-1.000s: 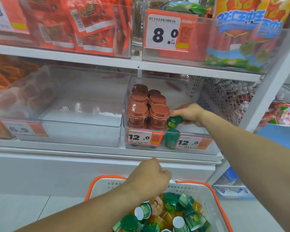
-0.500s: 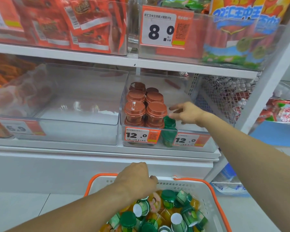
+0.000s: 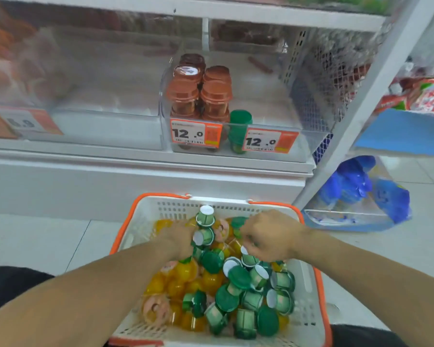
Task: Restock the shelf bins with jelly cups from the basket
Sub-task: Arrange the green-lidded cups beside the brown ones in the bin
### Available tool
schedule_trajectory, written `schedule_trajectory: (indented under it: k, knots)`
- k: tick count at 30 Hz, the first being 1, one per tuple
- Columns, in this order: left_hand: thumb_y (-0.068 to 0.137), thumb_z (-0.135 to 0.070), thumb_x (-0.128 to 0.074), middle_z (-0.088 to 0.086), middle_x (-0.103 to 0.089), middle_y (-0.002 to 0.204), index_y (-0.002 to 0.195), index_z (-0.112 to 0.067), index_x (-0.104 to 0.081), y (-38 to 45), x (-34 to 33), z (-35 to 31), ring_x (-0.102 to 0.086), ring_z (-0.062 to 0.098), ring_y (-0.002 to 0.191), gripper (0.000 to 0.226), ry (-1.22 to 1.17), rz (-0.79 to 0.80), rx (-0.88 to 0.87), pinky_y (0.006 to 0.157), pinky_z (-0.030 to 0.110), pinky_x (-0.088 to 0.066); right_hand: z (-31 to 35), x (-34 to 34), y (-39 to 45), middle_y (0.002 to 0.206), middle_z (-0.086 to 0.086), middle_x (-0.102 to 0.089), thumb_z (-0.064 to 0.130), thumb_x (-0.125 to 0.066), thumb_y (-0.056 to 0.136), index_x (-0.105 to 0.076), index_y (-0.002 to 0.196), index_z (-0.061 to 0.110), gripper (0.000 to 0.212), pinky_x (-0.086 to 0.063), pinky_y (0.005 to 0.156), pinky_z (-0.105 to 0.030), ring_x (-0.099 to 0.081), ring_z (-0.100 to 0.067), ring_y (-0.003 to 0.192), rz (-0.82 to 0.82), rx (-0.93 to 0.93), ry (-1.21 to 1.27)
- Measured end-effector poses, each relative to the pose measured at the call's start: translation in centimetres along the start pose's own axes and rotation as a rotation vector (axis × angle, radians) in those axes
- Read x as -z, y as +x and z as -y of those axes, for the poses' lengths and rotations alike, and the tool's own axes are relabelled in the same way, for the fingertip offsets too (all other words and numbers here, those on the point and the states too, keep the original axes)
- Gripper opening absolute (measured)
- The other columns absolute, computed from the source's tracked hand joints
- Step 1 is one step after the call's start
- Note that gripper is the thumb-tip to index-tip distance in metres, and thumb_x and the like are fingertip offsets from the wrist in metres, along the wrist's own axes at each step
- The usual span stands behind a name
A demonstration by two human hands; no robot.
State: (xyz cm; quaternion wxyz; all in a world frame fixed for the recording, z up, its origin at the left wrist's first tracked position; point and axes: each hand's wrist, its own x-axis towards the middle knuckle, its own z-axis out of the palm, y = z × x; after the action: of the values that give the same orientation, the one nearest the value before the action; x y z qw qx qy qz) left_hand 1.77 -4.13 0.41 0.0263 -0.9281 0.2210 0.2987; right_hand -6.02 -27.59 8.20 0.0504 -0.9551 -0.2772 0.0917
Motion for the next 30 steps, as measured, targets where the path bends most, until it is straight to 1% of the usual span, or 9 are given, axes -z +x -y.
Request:
schedule_trajectory:
  k: [3,6,9,13,15,17,20,24,30]
  knots:
    - [0.093,-0.039,-0.052,0.011,-0.034,0.150,0.146,-0.027,-0.036,1.0,-3.7,0.8,-0.034,0.035,0.138,0.057,-0.049,0.010,0.099,0.109,0.049,-0.037,-0.8,-3.3,-1.5,0.097,-0.006,-0.067,0.037,-0.048,0.092,-0.065,0.104,0.021,0.025,-0.054,0.078,-0.042,-0.063,-0.030,0.091,0.353,-0.145,-0.005]
    - [0.092,-0.049,-0.054,0.005,-0.046,0.142,0.146,-0.028,-0.035,1.3,-5.8,1.5,-0.033,0.033,0.136,0.060,0.038,-0.020,0.073,0.111,0.048,-0.032,-0.8,-4.5,-1.5,0.103,-0.007,-0.068,0.040,-0.053,0.092,-0.064,0.114,0.019,0.032,-0.054,0.081,-0.041,-0.064,-0.030,0.096,0.426,-0.197,0.043]
    - [0.084,-0.055,-0.063,-0.002,-0.061,0.123,0.131,-0.032,-0.055,1.4,-5.2,2.0,-0.044,0.026,0.122,0.053,0.002,-0.134,0.018,0.102,0.041,-0.034,0.0,-5.0,-0.1,0.103,-0.008,-0.066,0.044,-0.054,0.094,-0.062,0.114,0.014,0.037,-0.053,0.077,-0.038,-0.062,-0.028,0.093,0.424,-0.206,0.074]
    - [0.078,-0.046,-0.078,-0.003,-0.067,0.080,0.099,-0.017,-0.078,1.0,-3.2,2.6,-0.060,0.014,0.079,0.036,-0.497,-0.077,-0.016,0.064,0.026,-0.045,2.2,-6.7,1.5,0.118,-0.013,-0.056,0.054,-0.057,0.092,-0.048,0.131,0.012,0.058,-0.051,0.080,-0.040,-0.058,-0.033,0.102,0.512,-0.212,0.126]
    - [0.076,-0.042,-0.082,0.003,-0.074,0.084,0.092,-0.013,-0.080,0.2,-1.7,3.1,-0.069,0.016,0.080,0.034,-0.854,0.098,-0.026,0.074,0.028,-0.056,3.3,-7.8,1.7,0.134,-0.015,-0.047,0.058,-0.057,0.091,-0.036,0.145,0.013,0.073,-0.048,0.089,-0.043,-0.052,-0.035,0.118,0.617,-0.229,0.129]
    - [0.076,-0.039,-0.081,0.008,-0.073,0.113,0.106,-0.010,-0.076,-0.9,-0.6,3.6,-0.073,0.024,0.098,0.043,-1.200,0.331,0.004,0.097,0.038,-0.054,4.1,-8.4,1.9,0.137,-0.017,-0.041,0.050,-0.060,0.092,-0.035,0.145,0.014,0.068,-0.047,0.089,-0.042,-0.051,-0.035,0.119,0.664,-0.199,0.108]
    - [0.078,-0.033,-0.077,0.016,-0.066,0.127,0.127,-0.008,-0.063,-2.4,0.1,4.1,-0.066,0.037,0.112,0.056,-1.500,0.543,-0.026,0.105,0.050,-0.047,3.8,-8.3,3.0,0.132,-0.013,-0.044,0.041,-0.063,0.093,-0.043,0.140,0.018,0.056,-0.047,0.090,-0.040,-0.054,-0.034,0.113,0.674,-0.176,0.156]
    - [0.070,-0.026,-0.088,0.019,-0.060,0.135,0.128,-0.006,-0.062,-3.6,1.3,4.8,-0.060,0.040,0.121,0.067,-1.687,0.667,-0.195,0.102,0.057,-0.047,2.0,-4.2,5.3,0.126,-0.003,-0.056,0.046,-0.073,0.085,-0.049,0.135,0.021,0.061,-0.049,0.094,-0.035,-0.057,-0.022,0.111,0.545,-0.294,0.449]
    - [0.090,-0.027,-0.063,0.027,-0.060,0.121,0.120,-0.002,-0.065,-4.5,6.2,2.5,-0.063,0.044,0.104,0.040,-1.852,0.714,-0.447,0.090,0.052,-0.054,-1.9,10.6,5.3,0.125,0.007,-0.058,0.034,-0.083,0.079,-0.064,0.116,0.030,0.042,-0.059,0.073,-0.029,-0.070,-0.016,0.086,0.269,-0.333,0.729]
